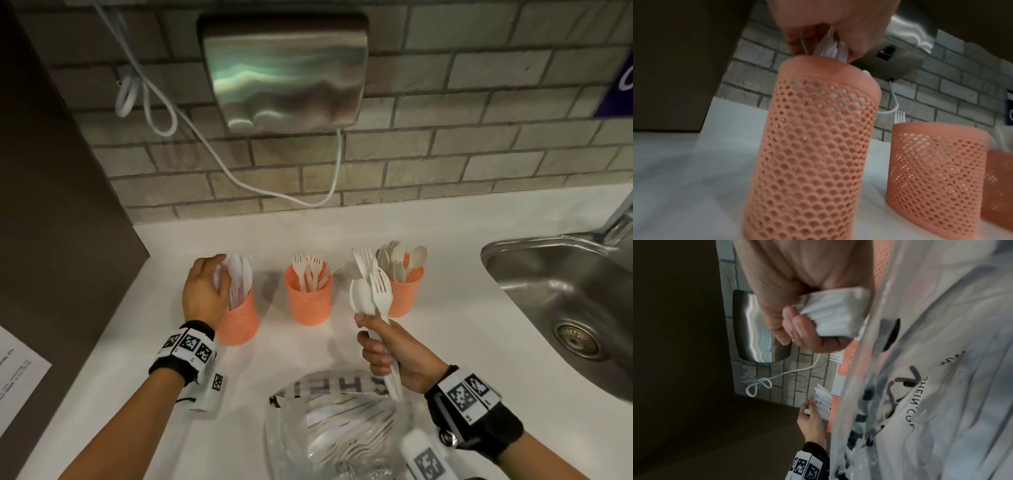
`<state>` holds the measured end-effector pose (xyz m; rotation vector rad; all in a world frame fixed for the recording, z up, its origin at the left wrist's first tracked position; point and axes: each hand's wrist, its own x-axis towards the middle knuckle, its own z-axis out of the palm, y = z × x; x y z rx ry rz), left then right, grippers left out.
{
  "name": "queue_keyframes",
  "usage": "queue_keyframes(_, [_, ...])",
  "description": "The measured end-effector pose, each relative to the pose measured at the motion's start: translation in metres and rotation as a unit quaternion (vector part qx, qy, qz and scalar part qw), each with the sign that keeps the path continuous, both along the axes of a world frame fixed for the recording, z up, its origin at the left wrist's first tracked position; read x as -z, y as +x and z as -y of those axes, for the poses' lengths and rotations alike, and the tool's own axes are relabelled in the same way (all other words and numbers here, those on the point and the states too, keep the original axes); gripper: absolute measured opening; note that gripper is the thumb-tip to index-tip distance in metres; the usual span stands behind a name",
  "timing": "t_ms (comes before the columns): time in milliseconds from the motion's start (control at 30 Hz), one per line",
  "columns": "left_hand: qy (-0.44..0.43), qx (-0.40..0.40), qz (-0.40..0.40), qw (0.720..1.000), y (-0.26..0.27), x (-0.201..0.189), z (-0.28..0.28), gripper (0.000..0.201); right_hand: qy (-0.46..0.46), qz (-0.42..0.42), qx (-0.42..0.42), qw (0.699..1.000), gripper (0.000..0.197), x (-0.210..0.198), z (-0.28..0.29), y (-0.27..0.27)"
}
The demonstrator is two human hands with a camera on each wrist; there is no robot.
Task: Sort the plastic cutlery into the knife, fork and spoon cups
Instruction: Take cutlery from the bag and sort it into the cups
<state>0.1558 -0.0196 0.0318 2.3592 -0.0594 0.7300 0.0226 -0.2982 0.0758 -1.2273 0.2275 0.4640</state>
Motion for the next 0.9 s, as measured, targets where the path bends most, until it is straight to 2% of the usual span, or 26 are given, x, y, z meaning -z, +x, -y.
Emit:
queue_keyframes(100, [0.038, -0.005, -0.039, 0.998, -0.002, -0.003, -0.001, 0.058, 0.004, 0.000, -0.010, 1.000, 0.019, 0.000, 0.001, -0.001])
queue_keyframes(200, [0.058, -0.010, -0.069, 0.996, -0.001, -0.006, -0.004, 0.076, -0.006, 0.010, -0.022, 1.000, 0.019, -0.001, 0.000, -0.003])
queue_keyframes(300, [0.051, -0.042, -0.081, 0.995, -0.001, -0.013, -0.003, 0.083, -0.027, 0.027, -0.032, 0.999, 0.021, -0.003, -0.003, -0.006])
queue_keyframes(400, [-0.015, -0.035, 0.003, 0.999, -0.014, -0.036, 0.011, 0.074, -0.039, 0.044, -0.037, 0.998, 0.021, -0.004, -0.005, -0.008])
queue_keyframes(467, [-0.058, 0.003, 0.069, 0.996, -0.028, -0.053, 0.026, 0.053, -0.051, 0.057, -0.034, 0.996, 0.022, -0.003, -0.007, -0.009])
queue_keyframes(533, [-0.104, 0.052, 0.082, 0.990, -0.043, -0.069, 0.046, 0.025, -0.065, 0.073, -0.021, 0.995, 0.021, -0.002, -0.010, -0.010])
queue_keyframes(600, [-0.143, 0.122, 0.016, 0.982, -0.064, -0.078, 0.067, 0.012, -0.079, 0.090, 0.004, 0.993, 0.017, 0.001, -0.013, -0.010])
queue_keyframes(733, [-0.131, 0.229, -0.146, 0.953, -0.108, -0.068, 0.115, 0.010, -0.113, 0.131, 0.064, 0.983, 0.008, 0.008, -0.021, -0.012])
queue_keyframes(833, [-0.099, 0.206, -0.187, 0.955, -0.127, -0.057, 0.144, 0.027, -0.154, 0.167, 0.103, 0.968, 0.006, 0.011, -0.026, -0.015])
queue_keyframes(900, [-0.083, 0.175, -0.184, 0.964, -0.133, -0.056, 0.155, 0.030, -0.185, 0.190, 0.128, 0.956, 0.009, 0.013, -0.027, -0.017])
